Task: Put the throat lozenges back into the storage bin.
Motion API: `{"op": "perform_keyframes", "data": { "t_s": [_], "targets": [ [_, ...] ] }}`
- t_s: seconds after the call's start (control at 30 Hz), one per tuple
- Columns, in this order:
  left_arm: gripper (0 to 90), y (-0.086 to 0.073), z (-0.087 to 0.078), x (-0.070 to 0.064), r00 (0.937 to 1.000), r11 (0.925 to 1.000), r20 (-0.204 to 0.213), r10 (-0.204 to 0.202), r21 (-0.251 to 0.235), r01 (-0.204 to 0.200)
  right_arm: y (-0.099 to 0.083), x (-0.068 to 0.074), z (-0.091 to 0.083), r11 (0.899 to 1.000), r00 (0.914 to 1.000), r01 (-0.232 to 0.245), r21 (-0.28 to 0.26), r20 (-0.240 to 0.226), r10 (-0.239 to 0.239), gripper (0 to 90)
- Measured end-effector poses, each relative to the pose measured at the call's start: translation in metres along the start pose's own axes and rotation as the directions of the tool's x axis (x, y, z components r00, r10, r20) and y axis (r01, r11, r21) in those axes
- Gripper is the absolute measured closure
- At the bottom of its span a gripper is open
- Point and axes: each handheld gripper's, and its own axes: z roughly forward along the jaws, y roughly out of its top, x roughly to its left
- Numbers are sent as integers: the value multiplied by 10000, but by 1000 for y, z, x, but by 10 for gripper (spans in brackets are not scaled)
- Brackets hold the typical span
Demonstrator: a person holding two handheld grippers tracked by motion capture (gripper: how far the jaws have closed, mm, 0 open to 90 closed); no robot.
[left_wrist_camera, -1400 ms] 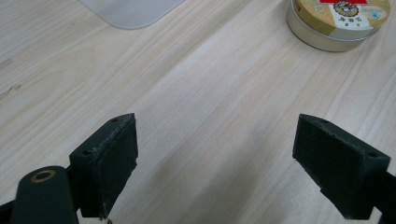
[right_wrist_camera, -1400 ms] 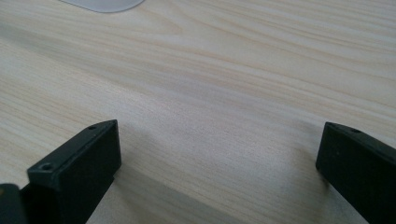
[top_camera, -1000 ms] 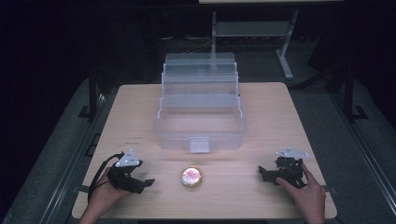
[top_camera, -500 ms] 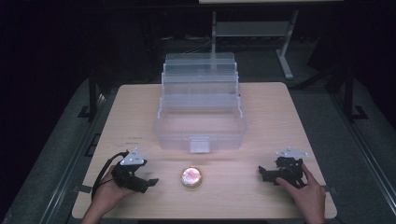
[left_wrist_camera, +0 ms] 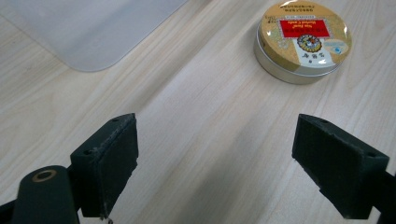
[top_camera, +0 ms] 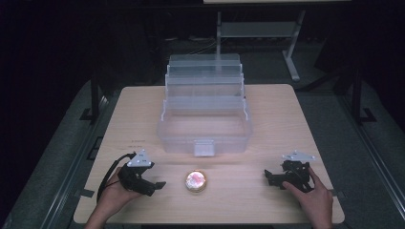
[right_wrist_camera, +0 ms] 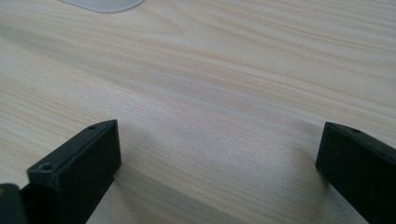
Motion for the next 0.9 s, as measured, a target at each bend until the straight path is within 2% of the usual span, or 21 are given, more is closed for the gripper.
{"op": "perform_keyframes", "data": {
  "t_s": [0.9],
  "targets": [
    [138,23,12,-10,9982,9993,487,343,113,-349,0,0,0,10000,10000,-4,2,1,4,0]
  ]
}}
